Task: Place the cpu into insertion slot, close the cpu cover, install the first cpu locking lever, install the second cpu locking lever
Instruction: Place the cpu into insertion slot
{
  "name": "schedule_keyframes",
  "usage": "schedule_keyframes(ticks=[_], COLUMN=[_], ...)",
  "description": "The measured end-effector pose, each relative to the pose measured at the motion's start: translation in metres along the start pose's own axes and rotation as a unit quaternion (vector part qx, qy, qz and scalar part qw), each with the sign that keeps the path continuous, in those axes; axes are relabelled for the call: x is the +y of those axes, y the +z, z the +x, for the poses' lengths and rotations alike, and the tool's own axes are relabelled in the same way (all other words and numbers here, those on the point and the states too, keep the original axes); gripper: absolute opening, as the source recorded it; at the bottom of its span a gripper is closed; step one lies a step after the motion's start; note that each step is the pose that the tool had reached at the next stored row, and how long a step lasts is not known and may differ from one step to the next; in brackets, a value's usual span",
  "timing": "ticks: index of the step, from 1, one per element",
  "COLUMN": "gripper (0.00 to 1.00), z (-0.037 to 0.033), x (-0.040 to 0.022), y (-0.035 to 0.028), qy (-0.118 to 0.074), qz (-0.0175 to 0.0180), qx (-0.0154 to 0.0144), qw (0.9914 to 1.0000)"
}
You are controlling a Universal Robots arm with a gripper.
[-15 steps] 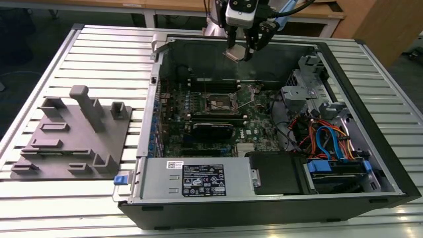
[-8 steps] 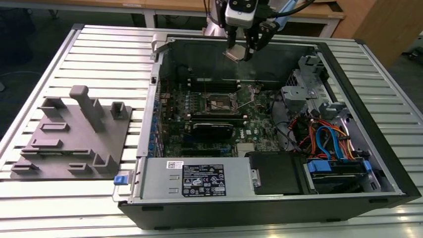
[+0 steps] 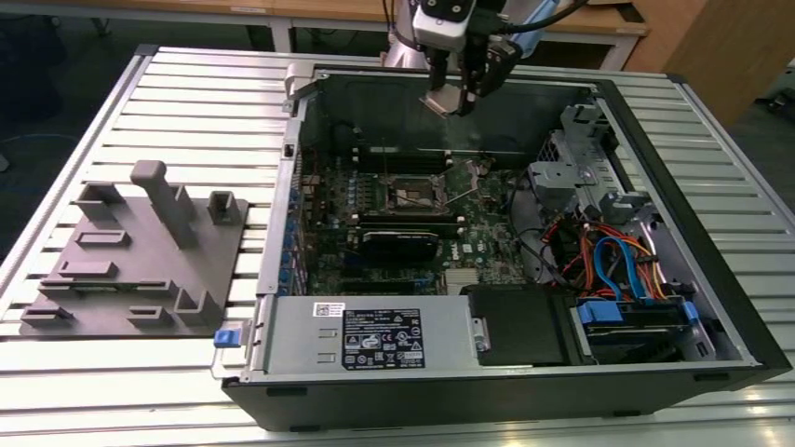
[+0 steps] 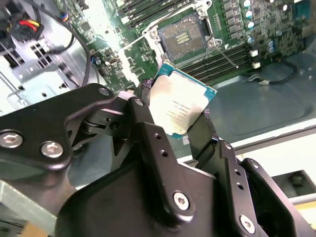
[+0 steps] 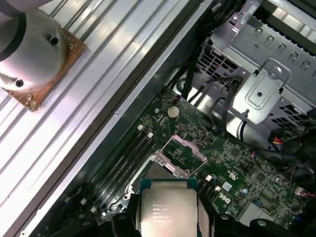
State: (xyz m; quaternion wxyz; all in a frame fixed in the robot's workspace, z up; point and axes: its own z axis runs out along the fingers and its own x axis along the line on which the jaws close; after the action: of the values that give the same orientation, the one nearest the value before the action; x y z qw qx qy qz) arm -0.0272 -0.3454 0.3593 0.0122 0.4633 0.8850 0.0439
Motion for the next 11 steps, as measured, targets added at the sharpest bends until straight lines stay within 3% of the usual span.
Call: schedule_keyframes(ticks=[3,7,11], gripper=[0.54,0.54,0.54], z=[0.0000,0.0000,0.0000], x=[0.0000,0.0000,0.0000], y=[0.0002,0.0004,0.0004], qy=[0.027,0.062,0.064], qz=[-0.0005,-0.0012,-0.0012], qx=[-0.0024,-0.0055,-0.0057], qw=[0.99964,0.99808,0.99796])
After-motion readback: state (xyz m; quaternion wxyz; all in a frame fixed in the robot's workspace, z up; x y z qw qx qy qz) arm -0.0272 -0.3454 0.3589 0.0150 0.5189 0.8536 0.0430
